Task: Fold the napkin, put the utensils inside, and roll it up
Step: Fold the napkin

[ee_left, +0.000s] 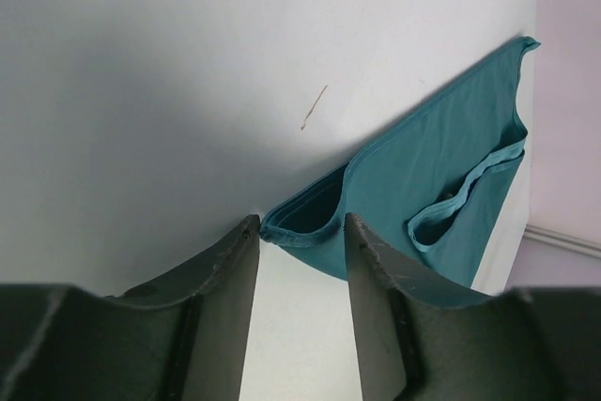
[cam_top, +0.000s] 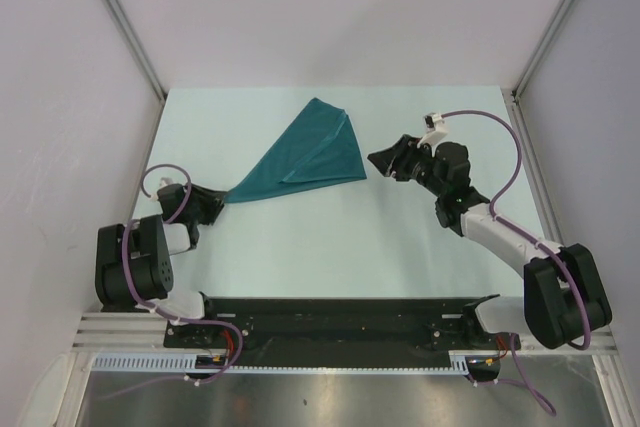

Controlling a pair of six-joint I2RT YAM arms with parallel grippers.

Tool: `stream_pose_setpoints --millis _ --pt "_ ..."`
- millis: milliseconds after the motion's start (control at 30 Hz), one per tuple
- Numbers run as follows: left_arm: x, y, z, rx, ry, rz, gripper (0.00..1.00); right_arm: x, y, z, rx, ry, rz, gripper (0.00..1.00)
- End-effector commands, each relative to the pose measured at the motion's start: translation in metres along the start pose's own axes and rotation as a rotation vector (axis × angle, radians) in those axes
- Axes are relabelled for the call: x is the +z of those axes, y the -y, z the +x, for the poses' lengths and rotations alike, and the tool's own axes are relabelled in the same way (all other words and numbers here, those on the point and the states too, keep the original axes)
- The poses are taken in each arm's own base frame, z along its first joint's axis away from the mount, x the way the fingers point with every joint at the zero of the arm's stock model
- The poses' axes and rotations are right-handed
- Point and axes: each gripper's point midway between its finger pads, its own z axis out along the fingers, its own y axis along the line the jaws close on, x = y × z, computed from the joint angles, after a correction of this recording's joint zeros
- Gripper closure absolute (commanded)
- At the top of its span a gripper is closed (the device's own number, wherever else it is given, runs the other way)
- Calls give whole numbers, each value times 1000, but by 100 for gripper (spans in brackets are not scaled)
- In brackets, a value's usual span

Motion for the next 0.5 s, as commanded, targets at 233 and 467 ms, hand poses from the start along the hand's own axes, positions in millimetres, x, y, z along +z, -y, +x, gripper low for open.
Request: stream_pose_setpoints --millis 233,467 --pt "5 -15 1 0 4 -35 74 -6 -4 -8 -10 24 -4 47" --pt "8 1 -8 62 9 17 100 -5 0 -6 -9 16 8 47"
